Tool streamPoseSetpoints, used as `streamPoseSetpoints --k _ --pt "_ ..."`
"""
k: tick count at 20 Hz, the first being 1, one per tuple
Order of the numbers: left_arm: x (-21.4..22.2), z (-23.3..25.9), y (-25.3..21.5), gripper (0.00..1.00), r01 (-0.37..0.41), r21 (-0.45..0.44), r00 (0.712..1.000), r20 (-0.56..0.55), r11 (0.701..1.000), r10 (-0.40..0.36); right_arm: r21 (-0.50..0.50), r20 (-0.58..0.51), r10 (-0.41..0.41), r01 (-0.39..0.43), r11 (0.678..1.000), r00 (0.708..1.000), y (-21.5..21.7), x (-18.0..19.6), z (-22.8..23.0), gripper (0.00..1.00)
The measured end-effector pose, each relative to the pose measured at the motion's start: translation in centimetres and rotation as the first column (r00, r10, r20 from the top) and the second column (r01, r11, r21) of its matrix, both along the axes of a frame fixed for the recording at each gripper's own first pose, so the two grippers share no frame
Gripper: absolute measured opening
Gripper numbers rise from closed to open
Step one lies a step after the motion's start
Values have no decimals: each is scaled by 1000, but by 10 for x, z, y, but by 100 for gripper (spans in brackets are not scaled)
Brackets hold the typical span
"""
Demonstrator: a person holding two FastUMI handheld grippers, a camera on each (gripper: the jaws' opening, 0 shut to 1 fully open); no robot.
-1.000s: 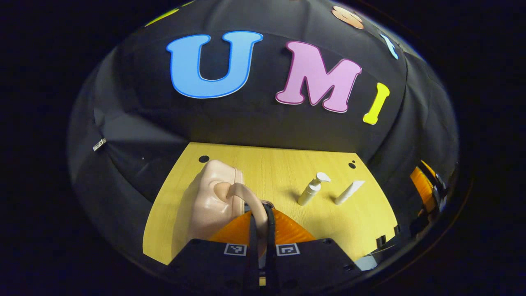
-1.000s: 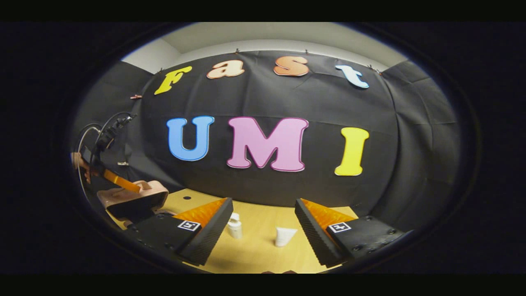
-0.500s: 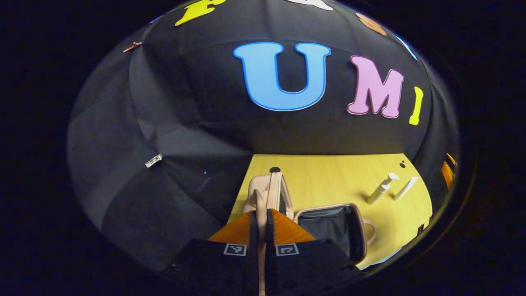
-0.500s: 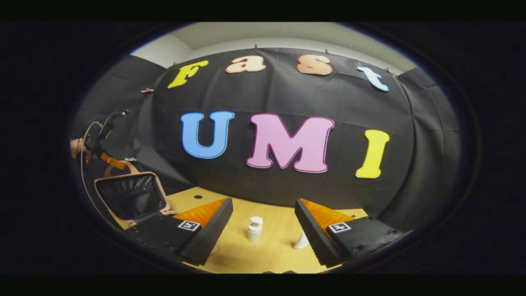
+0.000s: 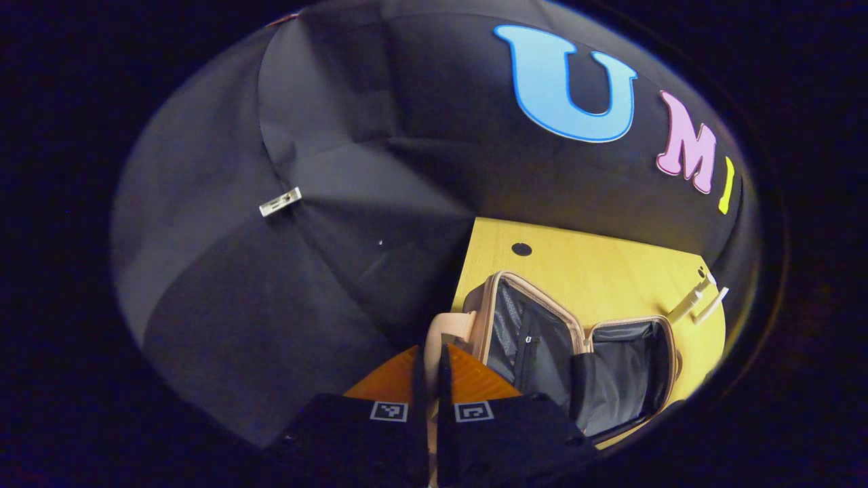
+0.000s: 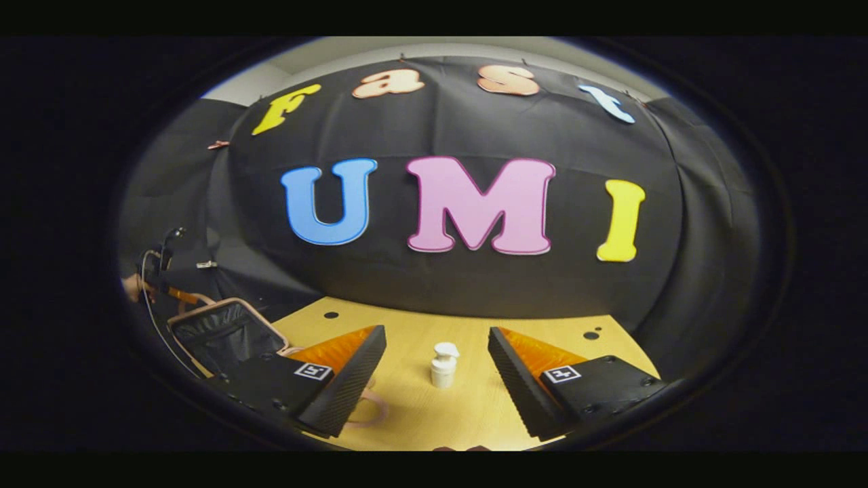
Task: First open the suitcase, pack the skin care products into it, and then close the suitcase.
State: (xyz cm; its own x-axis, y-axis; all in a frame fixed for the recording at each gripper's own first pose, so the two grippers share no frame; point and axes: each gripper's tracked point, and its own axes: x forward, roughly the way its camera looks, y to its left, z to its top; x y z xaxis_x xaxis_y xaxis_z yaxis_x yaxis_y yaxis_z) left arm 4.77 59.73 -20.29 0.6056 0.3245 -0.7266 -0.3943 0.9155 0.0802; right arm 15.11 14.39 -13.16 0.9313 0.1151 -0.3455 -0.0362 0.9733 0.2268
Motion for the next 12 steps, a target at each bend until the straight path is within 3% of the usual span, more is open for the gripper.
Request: streamPoseSetpoints --k 5,12 --pt "-22 -77 29 11 -74 -64 994 -82 995 69 25 -86 -81 84 996 993 -18 -6 -19 96" --pt "-31 -115 41 14 -90 -16 984 -154 996 87 -4 -101 -124 125 992 987 -31 -17 -18 97"
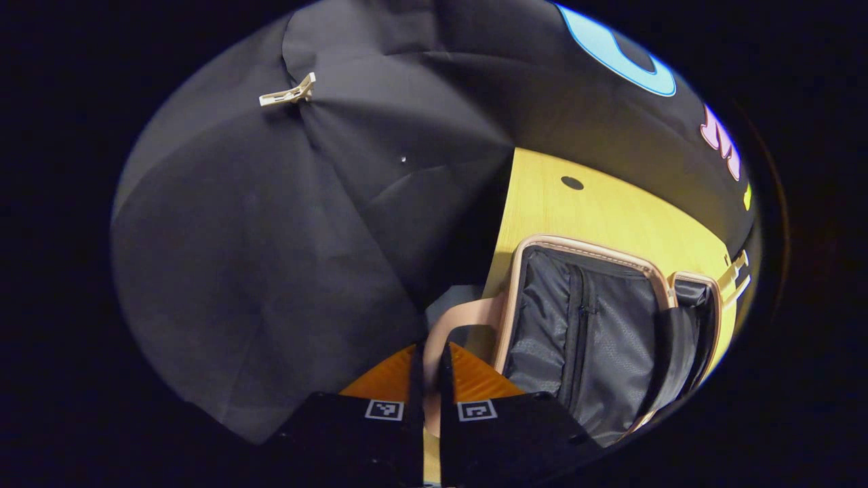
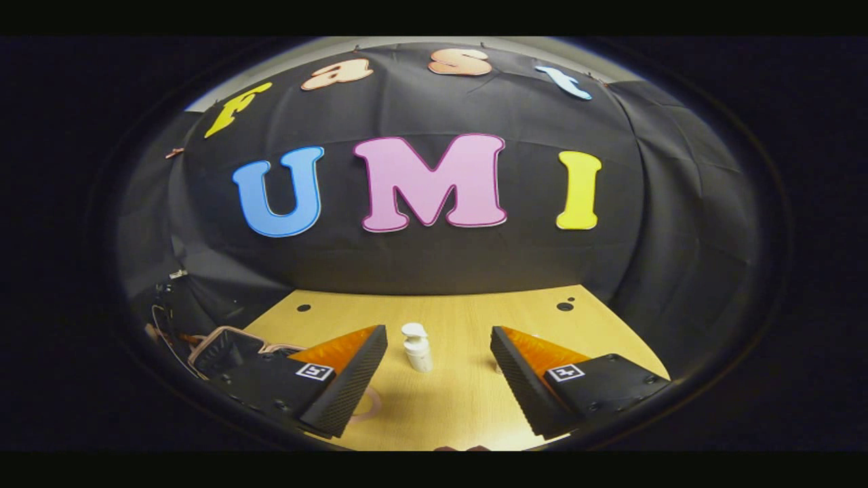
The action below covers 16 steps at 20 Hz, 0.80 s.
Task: First open the suitcase, pack the skin care products into it, and then close the suitcase.
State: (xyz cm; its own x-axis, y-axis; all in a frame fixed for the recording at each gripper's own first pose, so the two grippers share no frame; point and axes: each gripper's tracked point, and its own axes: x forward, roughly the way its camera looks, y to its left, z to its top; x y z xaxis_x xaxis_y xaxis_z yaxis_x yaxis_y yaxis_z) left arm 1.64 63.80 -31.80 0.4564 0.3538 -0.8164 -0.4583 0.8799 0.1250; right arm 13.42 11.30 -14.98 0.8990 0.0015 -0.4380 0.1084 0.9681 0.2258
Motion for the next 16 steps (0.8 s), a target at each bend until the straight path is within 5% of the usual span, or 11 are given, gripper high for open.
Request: streamPoseSetpoints --k 2,4,5,6,11,16 --pt "10 15 5 18 -34 52 997 74 998 30 -11 2 -2 2 1000 1000 -1 -4 1 98" --pt "25 58 10 60 -39 139 983 181 990 14 -19 3 -6 6 1000 1000 -3 -10 0 98" --pt "35 88 9 93 -30 211 967 252 977 -25 -20 1 -7 8 1000 1000 -5 -12 0 98" --pt "46 122 2 100 -19 281 945 319 959 -74 -22 -1 -10 10 1000 1000 -5 -16 -1 98" --pt "65 259 -102 95 33 451 785 540 892 -302 -40 28 9 -8 999 1000 0 -26 5 98" --pt "73 334 -225 97 63 396 600 719 916 -351 -29 54 12 -10 1000 998 3 -34 11 98"
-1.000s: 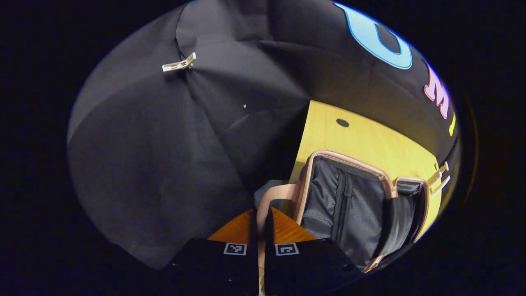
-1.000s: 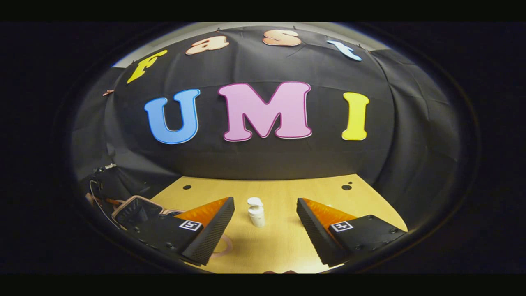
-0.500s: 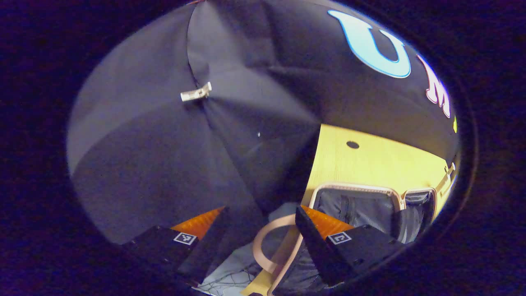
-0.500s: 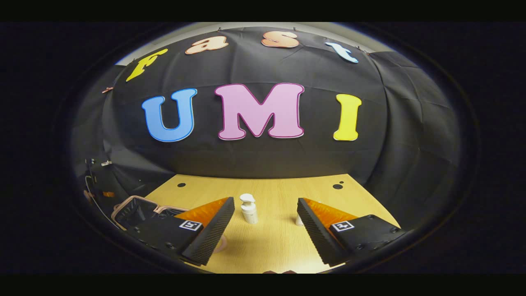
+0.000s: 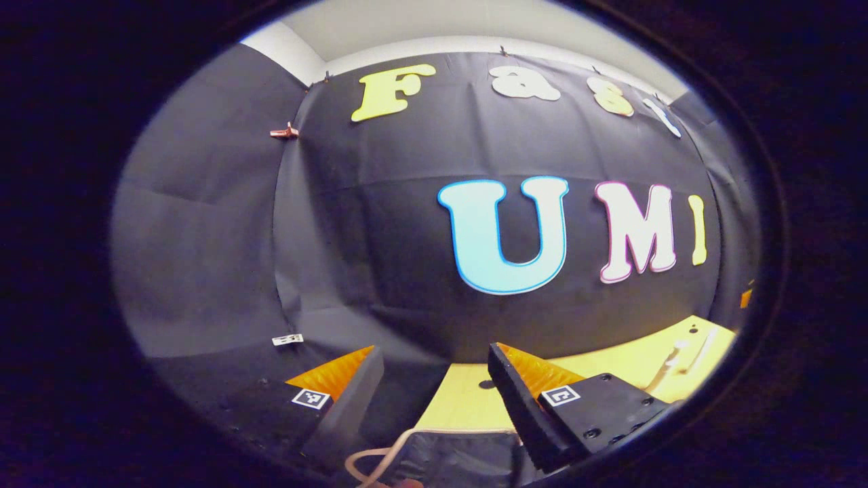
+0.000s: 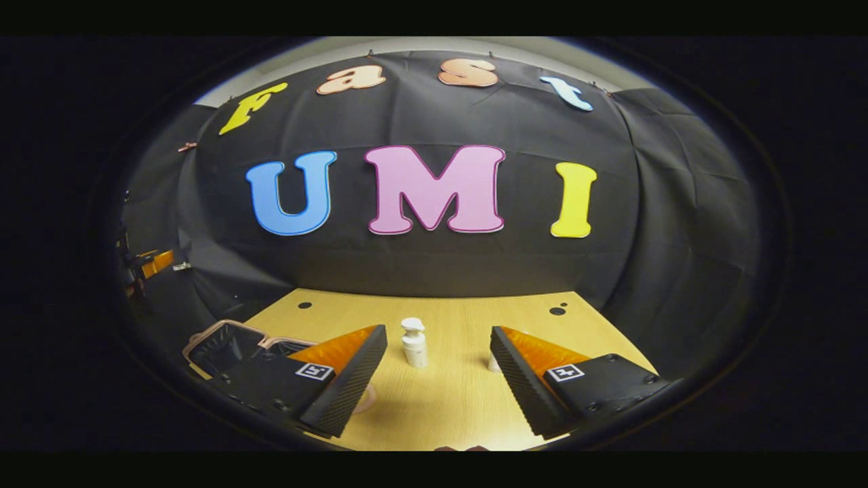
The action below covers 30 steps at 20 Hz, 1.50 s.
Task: First open the suitcase, pack the skin care products into it, and then close the suitcase.
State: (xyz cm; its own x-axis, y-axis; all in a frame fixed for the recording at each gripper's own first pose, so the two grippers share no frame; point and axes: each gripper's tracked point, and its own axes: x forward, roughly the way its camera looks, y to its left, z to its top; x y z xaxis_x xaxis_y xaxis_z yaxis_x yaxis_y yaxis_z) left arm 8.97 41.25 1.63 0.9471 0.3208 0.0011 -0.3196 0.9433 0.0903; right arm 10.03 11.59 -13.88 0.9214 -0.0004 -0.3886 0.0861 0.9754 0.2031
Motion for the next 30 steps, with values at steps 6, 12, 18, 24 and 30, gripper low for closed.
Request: streamPoseSetpoints --k 6,12,18,24,30 --pt "25 41 -154 97 309 -176 927 273 934 -255 -74 31 20 -18 997 999 -29 -3 5 98" --pt "92 -61 -282 96 424 -239 897 -23 873 -442 -117 19 46 -44 992 999 -66 19 -37 96" --pt "120 -170 -370 96 428 -304 833 -234 851 -502 -99 -100 129 -139 985 987 -95 55 -146 97" --pt "153 -226 -398 97 388 -286 809 -350 876 -473 -48 -188 215 -227 973 958 -107 90 -247 97" --pt "197 -310 -405 96 315 -250 791 -465 916 -399 47 -203 308 -305 951 930 -85 113 -298 97"
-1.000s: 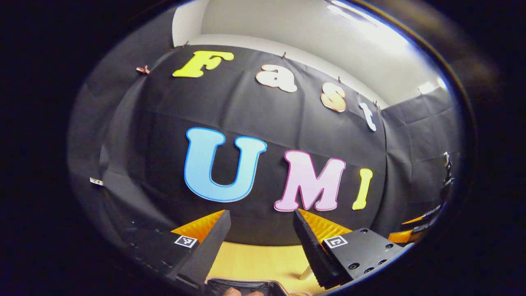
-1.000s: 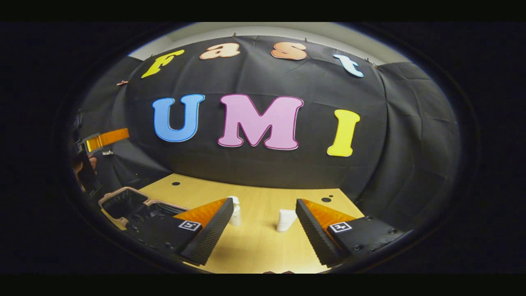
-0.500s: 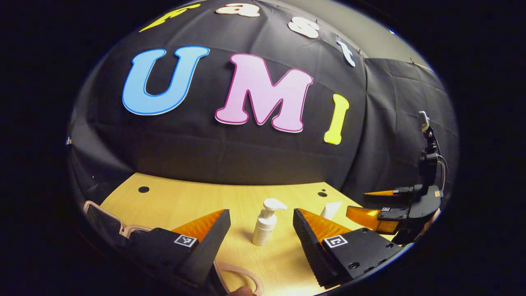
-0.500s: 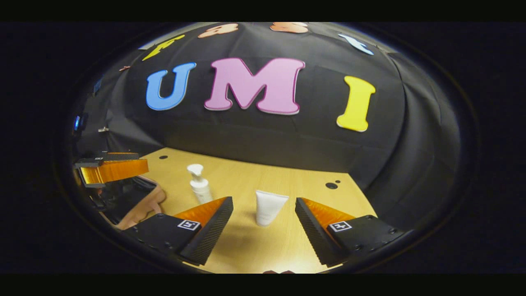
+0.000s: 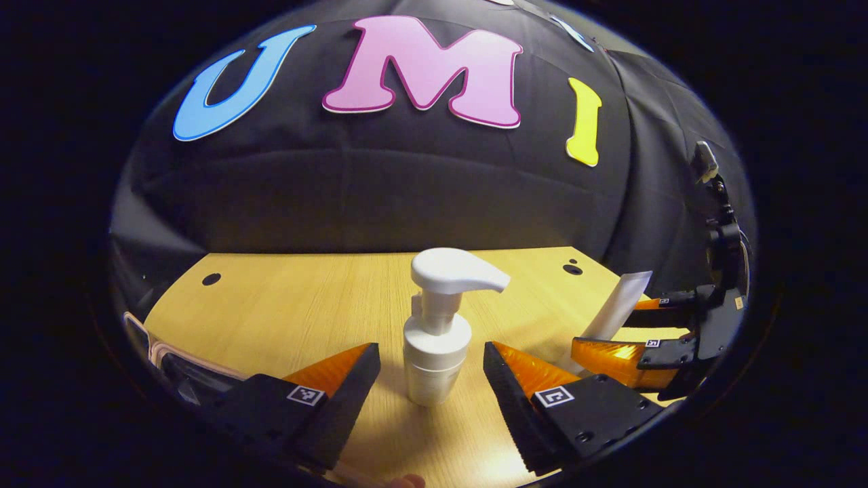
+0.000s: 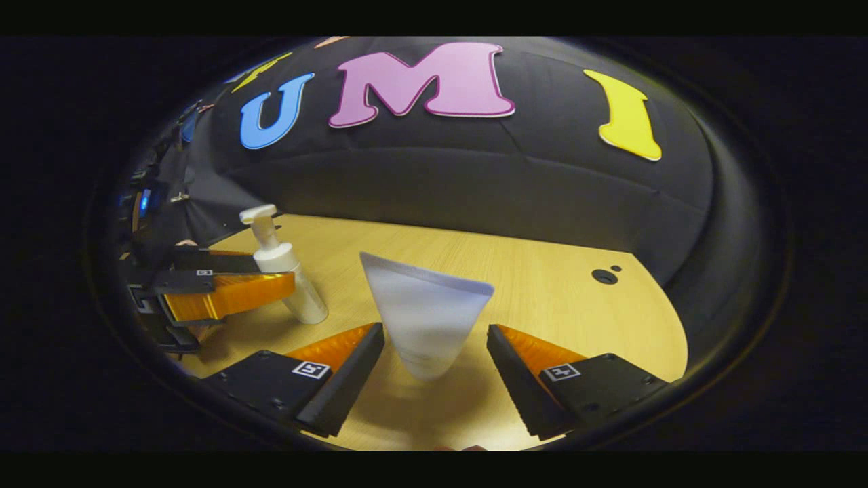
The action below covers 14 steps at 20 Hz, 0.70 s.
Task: First open the suitcase, pack the skin care products into it, and then close the suitcase.
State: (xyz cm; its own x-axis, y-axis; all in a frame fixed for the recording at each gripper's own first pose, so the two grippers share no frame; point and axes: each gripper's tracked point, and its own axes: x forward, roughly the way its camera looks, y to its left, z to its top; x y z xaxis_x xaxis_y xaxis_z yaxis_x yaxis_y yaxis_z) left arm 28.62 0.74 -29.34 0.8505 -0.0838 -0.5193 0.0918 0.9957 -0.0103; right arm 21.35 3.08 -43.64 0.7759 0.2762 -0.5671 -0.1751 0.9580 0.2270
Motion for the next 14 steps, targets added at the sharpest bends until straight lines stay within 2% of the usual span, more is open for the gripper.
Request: streamPoseSetpoints --k 4,6,7,8,9,10,11,12,14 --pt "16 -20 -3 96 5 42 1000 -19 999 -4 42 -35 -1 2 999 999 5 6 -21 97" --pt "21 -32 -5 96 15 60 999 -42 998 -12 38 -42 -9 10 999 999 4 7 -22 82" --pt "28 -49 -1 87 -8 79 998 -55 997 13 27 -35 -8 9 1000 999 2 10 -24 69" --pt "24 -38 -5 62 -10 61 998 -59 998 13 35 -40 0 1 999 999 4 9 -24 55" --pt "23 -35 -6 59 -15 53 998 -63 998 18 34 -43 1 0 999 999 3 10 -24 46" --pt "22 -33 -7 59 -13 45 997 -69 999 16 35 -45 6 -5 999 999 3 9 -24 41" --pt "19 -32 -8 57 -6 43 998 -69 999 9 32 -50 13 -11 999 999 3 8 -24 46" --pt "16 -30 -9 55 -1 40 996 -85 999 5 23 -53 14 -13 1000 998 1 7 -22 46" --pt "11 -21 -10 55 2 23 997 -83 1000 0 26 -53 17 -16 1000 998 1 3 -13 36"
